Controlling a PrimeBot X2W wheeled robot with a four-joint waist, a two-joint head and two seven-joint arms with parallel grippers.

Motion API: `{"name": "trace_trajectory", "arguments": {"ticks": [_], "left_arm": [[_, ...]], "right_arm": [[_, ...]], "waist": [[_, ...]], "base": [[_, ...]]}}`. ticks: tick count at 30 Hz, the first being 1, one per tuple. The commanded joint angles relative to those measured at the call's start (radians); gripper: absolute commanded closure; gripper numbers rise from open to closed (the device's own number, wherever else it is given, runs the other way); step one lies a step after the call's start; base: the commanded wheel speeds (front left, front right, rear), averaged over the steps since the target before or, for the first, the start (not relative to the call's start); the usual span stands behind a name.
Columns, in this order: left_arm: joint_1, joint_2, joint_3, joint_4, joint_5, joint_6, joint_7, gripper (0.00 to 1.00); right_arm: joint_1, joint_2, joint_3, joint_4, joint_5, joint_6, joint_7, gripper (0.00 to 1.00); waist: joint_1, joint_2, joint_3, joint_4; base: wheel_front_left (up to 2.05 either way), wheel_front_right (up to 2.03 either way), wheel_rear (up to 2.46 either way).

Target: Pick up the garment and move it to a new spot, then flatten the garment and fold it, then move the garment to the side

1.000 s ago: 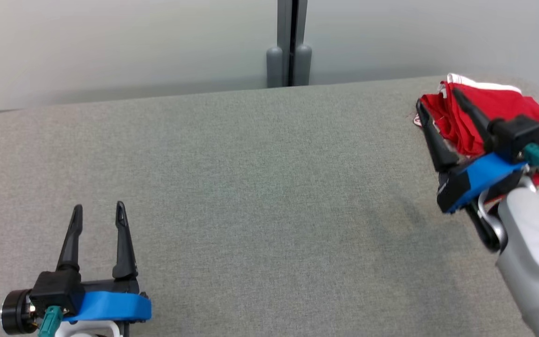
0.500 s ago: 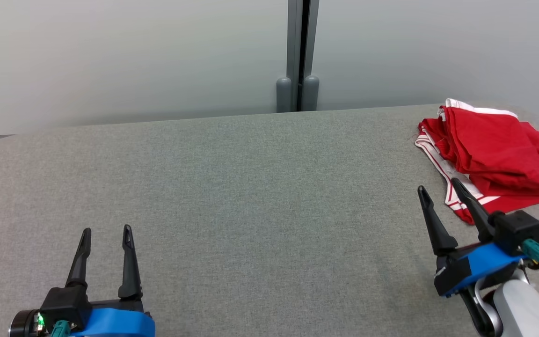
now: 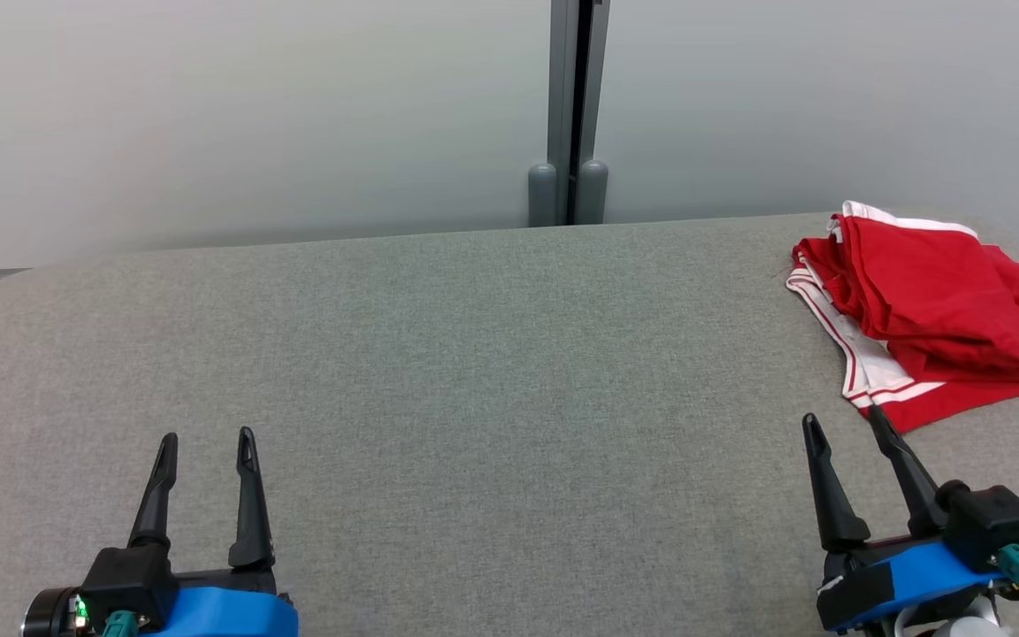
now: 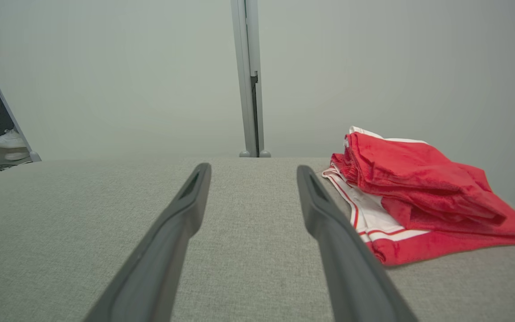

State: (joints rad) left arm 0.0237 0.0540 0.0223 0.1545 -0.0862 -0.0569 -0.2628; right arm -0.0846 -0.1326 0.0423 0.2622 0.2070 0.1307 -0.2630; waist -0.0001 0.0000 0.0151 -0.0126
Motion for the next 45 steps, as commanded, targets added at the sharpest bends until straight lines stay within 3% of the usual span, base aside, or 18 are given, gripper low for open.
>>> {"name": "trace_trajectory", "arguments": {"ticks": [1, 10, 26, 27, 30, 45], "left_arm": [[0.006, -0.001, -0.001, -0.004, 0.000, 0.000, -0.002, 0.00], [-0.004, -0.002, -0.010, 0.009, -0.001, 0.004, -0.002, 0.00], [-0.019, 0.002, -0.003, 0.028, -0.009, 0.004, -0.002, 0.00], [-0.003, -0.001, -0.005, 0.031, -0.004, 0.003, 0.000, 1.00], [0.004, -0.004, -0.002, 0.058, -0.015, 0.003, 0.009, 1.00], [-0.027, -0.004, 0.019, 0.065, -0.316, -0.013, 0.085, 1.00]], "right_arm": [[0.021, 0.012, -0.013, -0.018, -0.021, 0.000, -0.002, 0.00], [0.053, 0.053, -0.049, -0.053, -0.066, 0.000, -0.002, 0.00], [0.049, 0.060, -0.046, -0.058, -0.079, 0.000, 0.004, 0.00], [0.038, 0.059, -0.046, -0.050, -0.073, 0.000, 0.005, 1.00], [0.042, 0.061, -0.048, -0.027, -0.063, 0.000, 0.011, 1.00], [0.028, 0.065, -0.071, -0.026, 0.230, 0.000, 0.085, 1.00]], "waist": [[0.0001, 0.0000, -0.001, 0.002], [0.0001, 0.0000, -0.003, 0.014], [0.0001, 0.0000, 0.000, 0.020], [0.0001, 0.0000, -0.001, 0.021], [0.0001, 0.0000, -0.001, 0.021], [0.0001, 0.0000, -0.002, 0.020]], "base": [[0.00, 0.00, 0.00], [0.00, 0.00, 0.00], [0.00, 0.00, 0.00], [0.00, 0.00, 0.00], [0.00, 0.00, 0.00], [0.00, 0.00, 0.00]]}}
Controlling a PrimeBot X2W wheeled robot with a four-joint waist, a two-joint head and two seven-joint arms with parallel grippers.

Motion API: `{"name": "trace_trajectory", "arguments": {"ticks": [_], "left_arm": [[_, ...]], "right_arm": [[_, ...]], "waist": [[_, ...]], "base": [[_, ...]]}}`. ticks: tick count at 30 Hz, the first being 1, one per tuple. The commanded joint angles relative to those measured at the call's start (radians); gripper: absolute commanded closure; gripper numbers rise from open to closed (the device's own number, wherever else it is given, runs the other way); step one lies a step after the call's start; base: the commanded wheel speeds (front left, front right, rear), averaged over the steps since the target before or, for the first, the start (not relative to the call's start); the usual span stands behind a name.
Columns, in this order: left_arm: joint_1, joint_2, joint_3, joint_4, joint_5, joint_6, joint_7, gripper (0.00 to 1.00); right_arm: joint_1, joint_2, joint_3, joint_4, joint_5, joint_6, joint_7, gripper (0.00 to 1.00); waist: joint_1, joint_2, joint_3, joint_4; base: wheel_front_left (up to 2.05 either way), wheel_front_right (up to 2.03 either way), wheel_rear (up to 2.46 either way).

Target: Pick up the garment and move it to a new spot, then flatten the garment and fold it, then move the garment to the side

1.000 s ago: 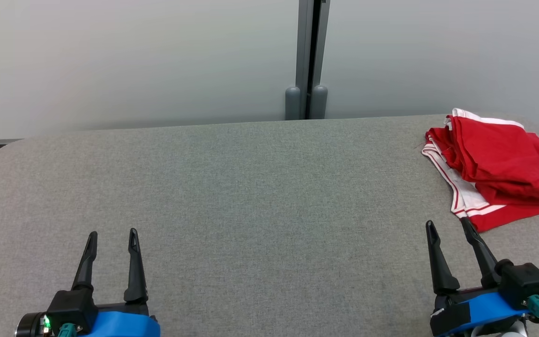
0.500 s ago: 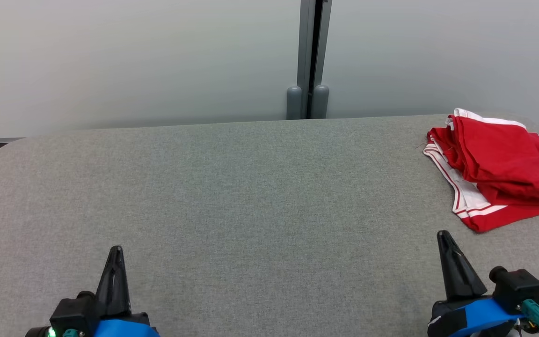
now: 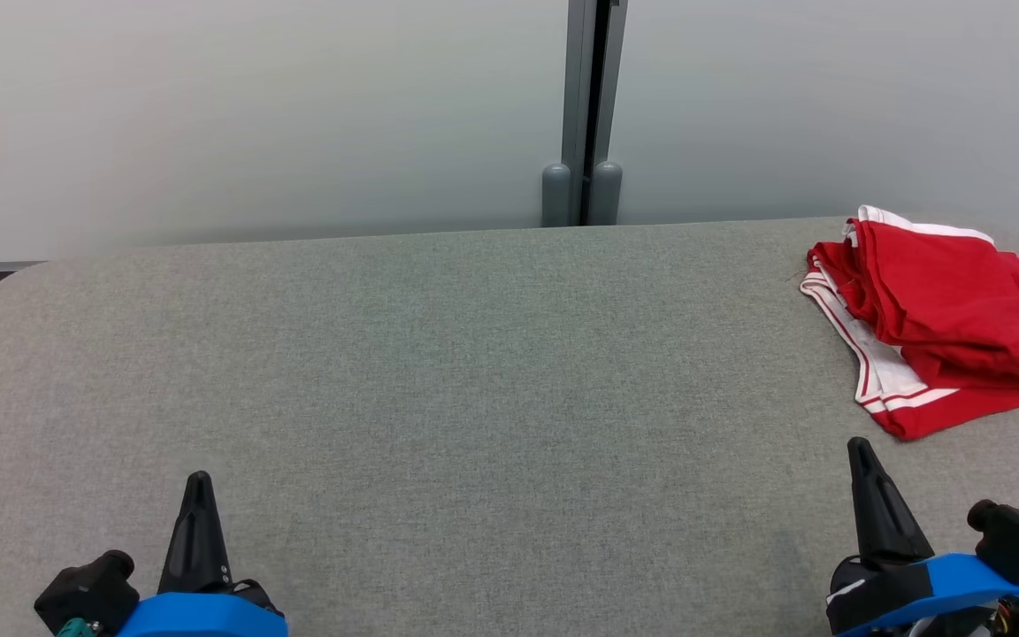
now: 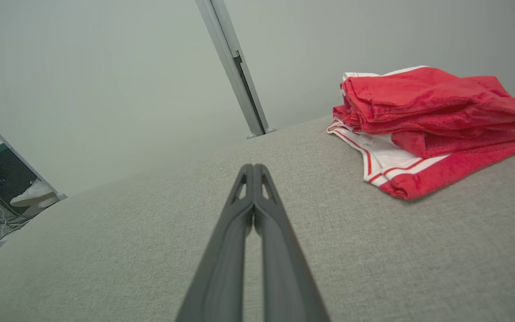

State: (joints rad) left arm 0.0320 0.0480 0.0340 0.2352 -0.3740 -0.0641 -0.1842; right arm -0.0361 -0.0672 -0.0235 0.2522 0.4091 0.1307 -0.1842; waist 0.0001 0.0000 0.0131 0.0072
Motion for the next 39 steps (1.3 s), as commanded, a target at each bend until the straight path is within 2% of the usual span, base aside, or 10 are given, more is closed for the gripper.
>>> {"name": "trace_trajectory", "arguments": {"ticks": [1, 19, 39], "left_arm": [[-0.037, 0.002, 0.008, -0.016, -0.046, -0.006, 0.010, 1.00], [-0.063, 0.003, 0.025, -0.012, -0.341, -0.022, 0.080, 1.00], [-0.090, 0.003, 0.042, -0.006, -0.607, -0.036, 0.145, 1.00]], "right_arm": [[-0.022, 0.000, -0.007, -0.016, 0.046, 0.000, 0.011, 1.00], [-0.037, 0.005, -0.027, -0.016, 0.331, 0.000, 0.081, 1.00], [-0.051, 0.008, -0.047, -0.015, 0.590, 0.000, 0.146, 1.00]], "waist": [[0.0000, 0.0000, 0.000, 0.000], [0.0000, 0.0000, -0.002, -0.001], [0.0000, 0.0000, -0.004, -0.003]], "base": [[0.00, 0.00, 0.00], [0.00, 0.00, 0.00], [0.00, 0.00, 0.00]]}}
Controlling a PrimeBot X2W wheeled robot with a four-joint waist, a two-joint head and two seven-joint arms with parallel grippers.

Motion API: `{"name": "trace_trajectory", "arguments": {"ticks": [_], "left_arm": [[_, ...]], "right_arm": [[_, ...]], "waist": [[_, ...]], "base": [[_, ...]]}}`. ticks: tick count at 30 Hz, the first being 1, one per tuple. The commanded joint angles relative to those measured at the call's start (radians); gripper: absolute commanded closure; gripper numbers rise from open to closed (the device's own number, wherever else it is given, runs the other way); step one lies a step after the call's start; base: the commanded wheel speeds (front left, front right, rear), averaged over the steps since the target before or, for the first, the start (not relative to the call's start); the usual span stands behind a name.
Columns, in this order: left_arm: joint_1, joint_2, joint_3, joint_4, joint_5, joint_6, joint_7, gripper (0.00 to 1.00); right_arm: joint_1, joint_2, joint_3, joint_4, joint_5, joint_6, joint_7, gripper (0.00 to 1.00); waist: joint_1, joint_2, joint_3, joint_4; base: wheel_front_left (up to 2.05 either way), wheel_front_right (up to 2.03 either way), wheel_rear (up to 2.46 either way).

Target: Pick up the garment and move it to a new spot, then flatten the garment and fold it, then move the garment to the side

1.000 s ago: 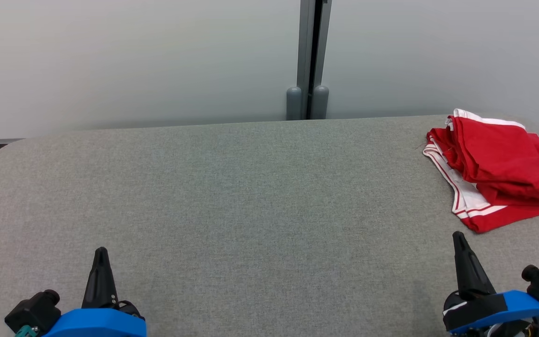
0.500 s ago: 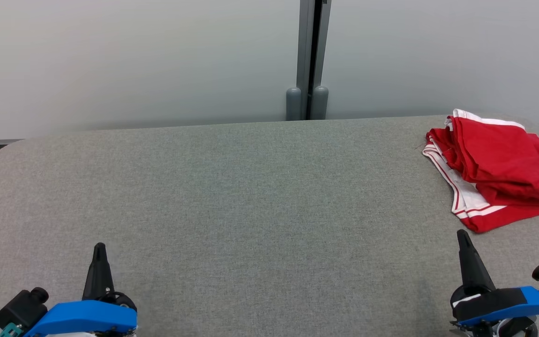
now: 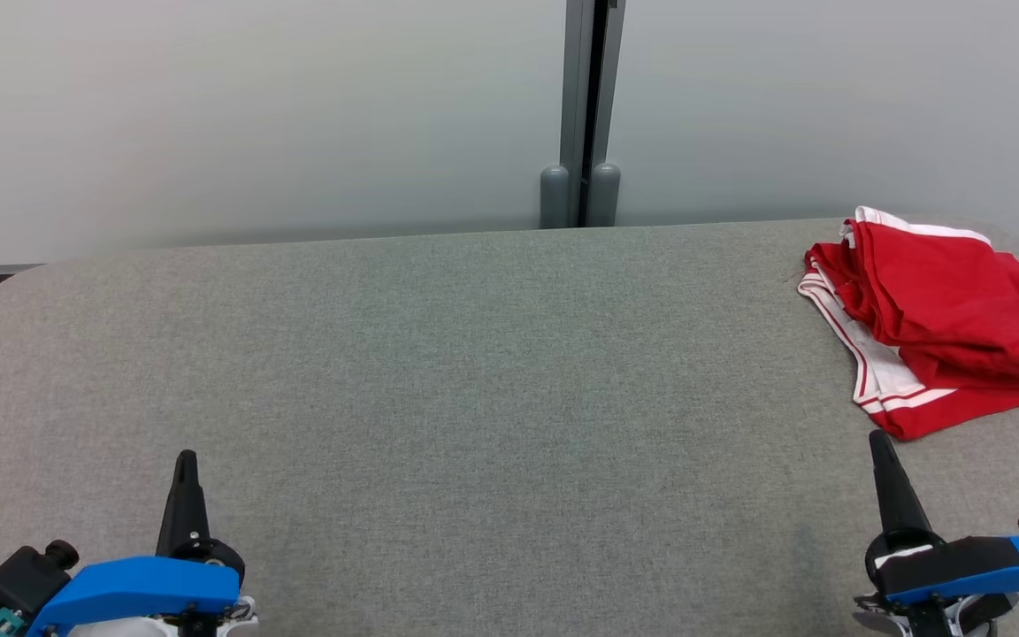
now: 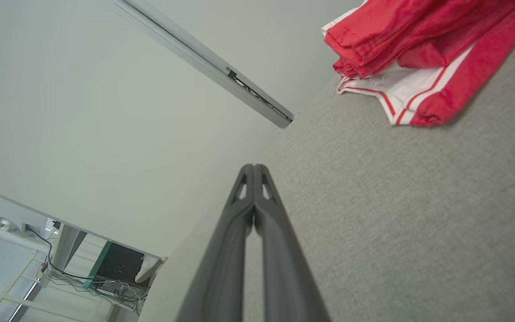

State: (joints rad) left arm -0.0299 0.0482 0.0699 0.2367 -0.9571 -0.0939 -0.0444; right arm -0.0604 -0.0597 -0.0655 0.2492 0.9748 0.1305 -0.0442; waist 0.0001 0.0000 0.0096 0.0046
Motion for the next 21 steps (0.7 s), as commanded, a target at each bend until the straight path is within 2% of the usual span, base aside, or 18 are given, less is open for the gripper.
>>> {"name": "trace_trajectory", "arguments": {"ticks": [1, 21], "left_arm": [[-0.029, 0.003, 0.007, -0.007, -0.036, -0.007, 0.008, 1.00], [-0.049, 0.003, 0.021, -0.002, -0.254, -0.019, 0.063, 1.00]], "right_arm": [[-0.027, 0.001, -0.005, -0.012, 0.037, 0.000, 0.010, 1.00], [-0.036, 0.004, -0.022, -0.010, 0.249, 0.000, 0.063, 1.00]], "waist": [[-0.0001, 0.0000, 0.000, 0.000], [-0.0001, 0.0000, -0.002, -0.001]], "base": [[0.00, 0.00, 0.00], [0.00, 0.00, 0.00]]}}
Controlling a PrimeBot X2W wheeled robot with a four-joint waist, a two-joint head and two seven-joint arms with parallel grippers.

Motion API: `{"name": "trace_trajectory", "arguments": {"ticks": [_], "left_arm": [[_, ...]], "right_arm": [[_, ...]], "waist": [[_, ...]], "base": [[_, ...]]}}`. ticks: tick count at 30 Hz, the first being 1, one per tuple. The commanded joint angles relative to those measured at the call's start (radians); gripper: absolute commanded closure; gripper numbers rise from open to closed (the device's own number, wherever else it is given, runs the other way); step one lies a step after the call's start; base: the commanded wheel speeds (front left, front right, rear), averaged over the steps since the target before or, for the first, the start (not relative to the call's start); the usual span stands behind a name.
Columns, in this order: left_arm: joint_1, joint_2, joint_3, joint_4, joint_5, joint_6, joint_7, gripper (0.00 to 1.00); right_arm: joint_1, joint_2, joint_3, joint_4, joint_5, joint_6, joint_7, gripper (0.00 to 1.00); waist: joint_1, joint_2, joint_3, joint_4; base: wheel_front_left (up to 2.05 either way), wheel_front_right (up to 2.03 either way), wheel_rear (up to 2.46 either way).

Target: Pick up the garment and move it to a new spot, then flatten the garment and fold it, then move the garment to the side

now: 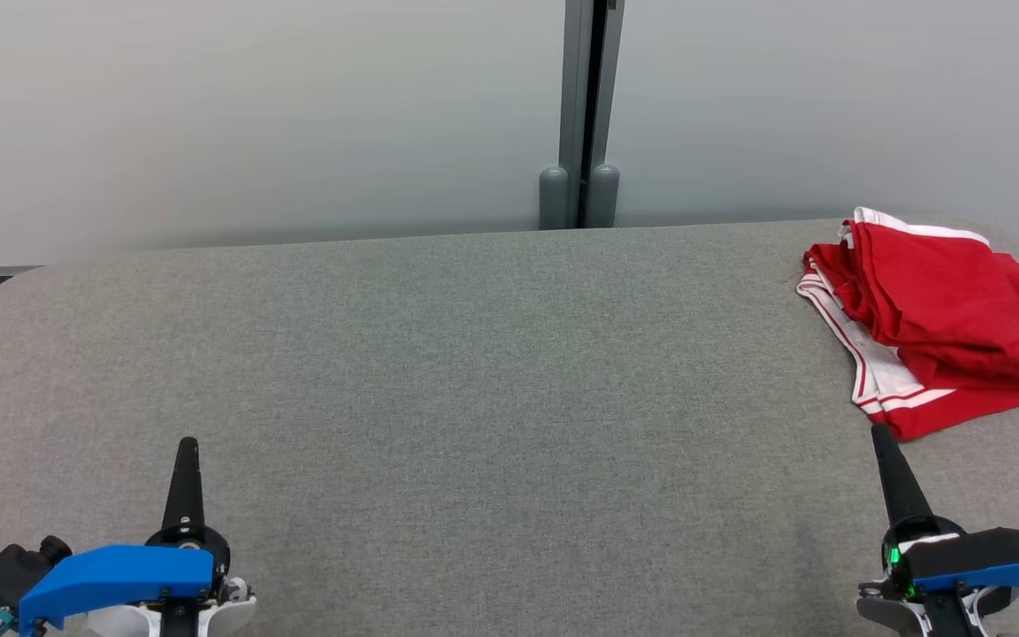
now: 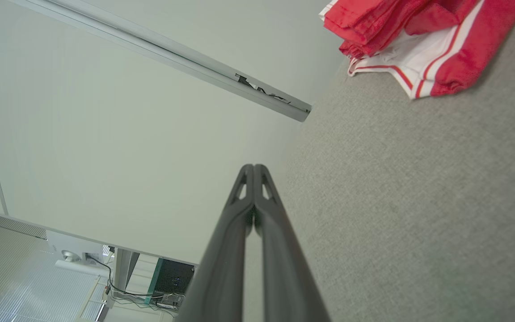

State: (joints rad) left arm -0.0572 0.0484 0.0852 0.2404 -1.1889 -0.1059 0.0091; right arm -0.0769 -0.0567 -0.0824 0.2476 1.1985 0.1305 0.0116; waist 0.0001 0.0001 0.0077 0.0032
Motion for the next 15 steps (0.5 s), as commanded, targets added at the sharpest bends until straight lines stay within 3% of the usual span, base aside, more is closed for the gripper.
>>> {"name": "trace_trajectory", "arguments": {"ticks": [1, 15], "left_arm": [[-0.022, 0.003, 0.007, -0.005, -0.032, -0.007, 0.011, 1.00], [-0.035, 0.003, 0.015, -0.002, -0.154, -0.013, 0.041, 1.00]], "right_arm": [[-0.021, 0.001, -0.006, -0.008, 0.034, 0.000, 0.010, 1.00], [-0.027, 0.003, -0.015, -0.007, 0.153, 0.000, 0.040, 1.00]], "waist": [[0.0000, -0.0001, 0.000, 0.000], [-0.0001, -0.0001, -0.001, -0.001]], "base": [[0.00, 0.00, 0.00], [0.00, 0.00, 0.00]]}}
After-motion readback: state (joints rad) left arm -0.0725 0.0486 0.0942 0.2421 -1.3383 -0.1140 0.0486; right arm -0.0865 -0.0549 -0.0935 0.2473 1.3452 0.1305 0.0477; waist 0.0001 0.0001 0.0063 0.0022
